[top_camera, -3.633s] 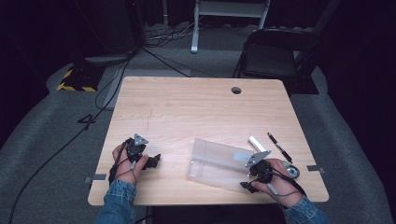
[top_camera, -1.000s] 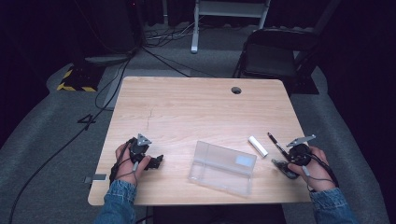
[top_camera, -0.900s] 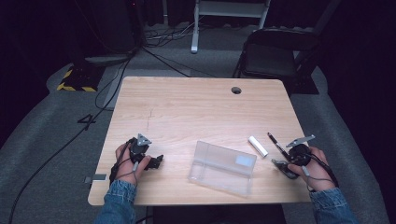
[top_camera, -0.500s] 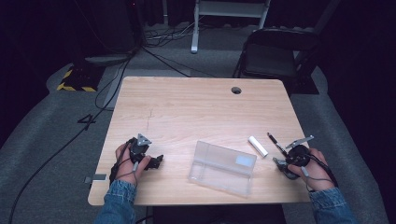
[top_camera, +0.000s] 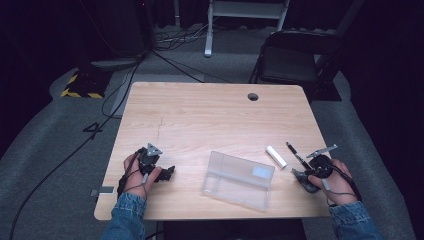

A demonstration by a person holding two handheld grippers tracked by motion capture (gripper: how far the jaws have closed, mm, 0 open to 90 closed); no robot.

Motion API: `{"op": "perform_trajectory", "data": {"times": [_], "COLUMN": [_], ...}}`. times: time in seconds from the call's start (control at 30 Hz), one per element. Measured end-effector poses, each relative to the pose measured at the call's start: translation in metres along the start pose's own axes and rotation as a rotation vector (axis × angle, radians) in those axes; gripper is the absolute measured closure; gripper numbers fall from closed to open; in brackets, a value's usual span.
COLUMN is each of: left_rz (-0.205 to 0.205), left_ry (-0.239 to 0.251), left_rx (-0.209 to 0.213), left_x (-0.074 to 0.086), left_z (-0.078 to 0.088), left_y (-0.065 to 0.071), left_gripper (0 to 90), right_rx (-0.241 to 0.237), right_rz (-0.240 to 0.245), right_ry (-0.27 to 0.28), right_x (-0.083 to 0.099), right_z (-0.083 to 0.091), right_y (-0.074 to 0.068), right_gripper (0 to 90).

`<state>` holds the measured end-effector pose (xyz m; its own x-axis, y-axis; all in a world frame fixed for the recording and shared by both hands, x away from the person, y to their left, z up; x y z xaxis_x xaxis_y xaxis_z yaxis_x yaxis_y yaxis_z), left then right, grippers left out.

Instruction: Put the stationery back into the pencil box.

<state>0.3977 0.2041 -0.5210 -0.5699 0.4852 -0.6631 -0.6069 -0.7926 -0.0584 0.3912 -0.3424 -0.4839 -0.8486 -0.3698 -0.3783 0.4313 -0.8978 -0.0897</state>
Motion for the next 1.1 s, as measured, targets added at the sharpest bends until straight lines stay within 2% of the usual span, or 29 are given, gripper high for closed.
{"op": "perform_trajectory", "data": {"times": [0.2,0.4,0.6,1.1], "left_rz": [0.000,0.000,0.000,0.000], "left_ry": [0.000,0.000,0.000,0.000], "left_rx": [0.000,0.000,0.000,0.000], "left_x": [0.000,0.000,0.000,0.000], "left_z": [0.000,0.000,0.000,0.000], "left_y": [0.000,0.000,0.000,0.000], "left_gripper": [0.1,0.1,0.1,0.1], "right_rx": [-0.032,-0.028,-0.025,-0.071], "right_rz": [-0.020,-0.007,0.044,0.134], "right_ry": [-0.004,0.024,0.075,0.173], "right_x": [-0.002,-0.004,-0.009,-0.016], "right_z": [0.004,0.012,0.029,0.060], "right_y": [-0.003,-0.006,-0.021,-0.054], "right_gripper": [53.7,53.7,53.7,53.7]}}
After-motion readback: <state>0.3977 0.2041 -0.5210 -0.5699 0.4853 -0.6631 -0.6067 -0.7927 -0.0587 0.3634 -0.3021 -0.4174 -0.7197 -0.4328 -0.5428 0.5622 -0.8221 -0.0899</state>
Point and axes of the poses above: each handheld gripper's, and its own axes: z roughly backward along the jaws, x roughly out of its underside, y roughly to its right, the point moved 2 cm from there along -z, roughly forward along the jaws, and after that the axes turned 7 degrees about -z, right-handed, at the moved point
